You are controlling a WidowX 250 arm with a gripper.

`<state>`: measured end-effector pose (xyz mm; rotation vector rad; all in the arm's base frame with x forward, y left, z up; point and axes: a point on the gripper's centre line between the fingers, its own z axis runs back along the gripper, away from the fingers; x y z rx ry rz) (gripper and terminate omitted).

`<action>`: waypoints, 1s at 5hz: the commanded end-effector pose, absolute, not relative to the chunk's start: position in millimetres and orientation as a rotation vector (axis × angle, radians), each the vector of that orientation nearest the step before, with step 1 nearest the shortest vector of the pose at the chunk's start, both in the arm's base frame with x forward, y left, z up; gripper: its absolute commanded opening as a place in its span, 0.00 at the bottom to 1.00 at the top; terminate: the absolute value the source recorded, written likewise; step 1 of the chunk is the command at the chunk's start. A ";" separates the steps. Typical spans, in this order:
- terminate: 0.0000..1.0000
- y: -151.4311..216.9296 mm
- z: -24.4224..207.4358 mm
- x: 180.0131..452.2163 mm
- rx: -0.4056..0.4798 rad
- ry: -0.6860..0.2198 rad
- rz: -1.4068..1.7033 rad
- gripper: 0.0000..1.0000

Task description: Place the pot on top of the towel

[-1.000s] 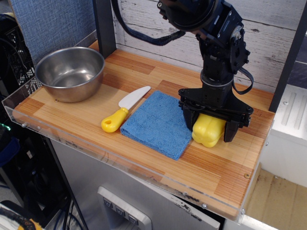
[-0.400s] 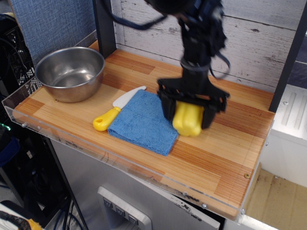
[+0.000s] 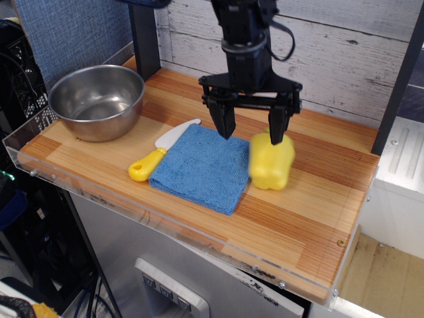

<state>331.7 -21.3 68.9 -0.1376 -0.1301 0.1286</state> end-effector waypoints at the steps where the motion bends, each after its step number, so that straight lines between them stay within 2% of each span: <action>1: 0.00 25.1 84.1 333.7 -0.111 -0.186 0.205 1.00; 3: 0.00 92.8 79.8 331.7 -0.051 -0.166 0.310 1.00; 4: 0.00 110.2 100.9 338.1 -0.036 -0.202 0.323 1.00; 5: 0.00 127.4 123.8 344.2 -0.068 -0.241 0.351 1.00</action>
